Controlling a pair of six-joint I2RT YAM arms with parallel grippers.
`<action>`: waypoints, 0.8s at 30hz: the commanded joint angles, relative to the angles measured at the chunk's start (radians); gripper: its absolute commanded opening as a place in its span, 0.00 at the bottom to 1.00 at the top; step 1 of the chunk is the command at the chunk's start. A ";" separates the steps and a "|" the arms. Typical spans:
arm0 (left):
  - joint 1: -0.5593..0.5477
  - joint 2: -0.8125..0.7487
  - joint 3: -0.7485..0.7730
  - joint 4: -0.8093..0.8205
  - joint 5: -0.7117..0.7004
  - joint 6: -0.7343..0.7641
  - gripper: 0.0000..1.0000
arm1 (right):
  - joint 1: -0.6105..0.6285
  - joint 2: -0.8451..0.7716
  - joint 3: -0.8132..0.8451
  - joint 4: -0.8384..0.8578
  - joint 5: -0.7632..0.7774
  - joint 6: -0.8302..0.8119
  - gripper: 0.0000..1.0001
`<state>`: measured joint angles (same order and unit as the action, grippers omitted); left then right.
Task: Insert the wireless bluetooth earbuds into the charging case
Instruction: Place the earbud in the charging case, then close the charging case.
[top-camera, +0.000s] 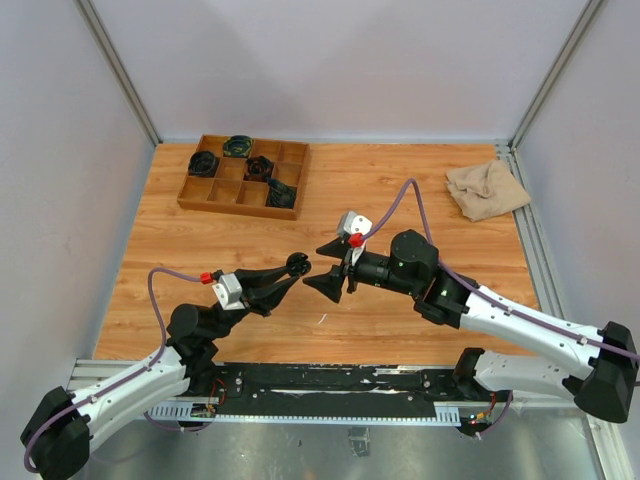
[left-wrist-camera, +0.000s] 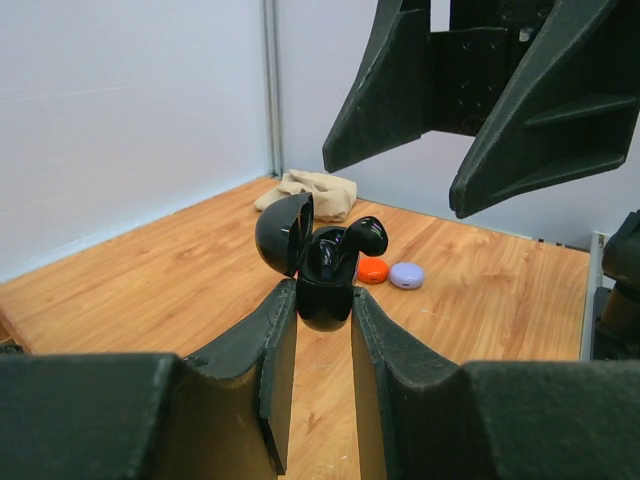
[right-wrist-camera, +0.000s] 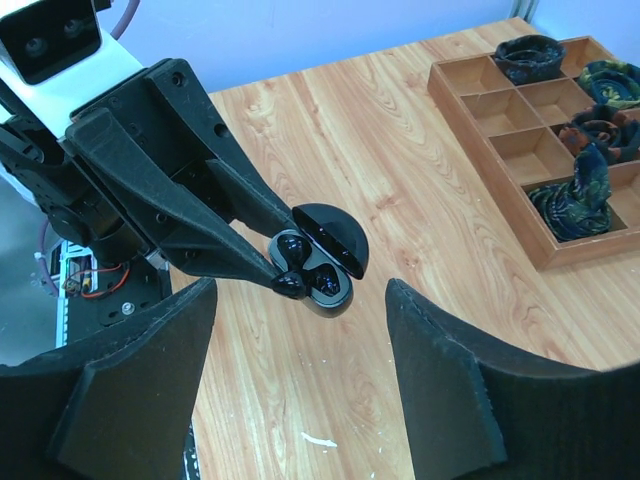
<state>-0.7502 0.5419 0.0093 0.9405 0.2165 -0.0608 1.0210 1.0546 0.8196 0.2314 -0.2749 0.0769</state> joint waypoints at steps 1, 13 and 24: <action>-0.005 0.000 -0.016 0.027 -0.020 -0.003 0.00 | 0.013 -0.012 0.004 -0.004 0.050 -0.031 0.71; -0.005 0.000 -0.014 0.030 -0.010 -0.005 0.00 | 0.013 0.045 0.019 0.018 0.090 -0.017 0.73; -0.005 -0.005 -0.018 0.038 0.007 -0.010 0.00 | 0.013 0.041 -0.001 0.013 0.175 -0.044 0.73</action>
<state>-0.7502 0.5423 0.0093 0.9405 0.2123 -0.0689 1.0210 1.1046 0.8196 0.2268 -0.1524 0.0601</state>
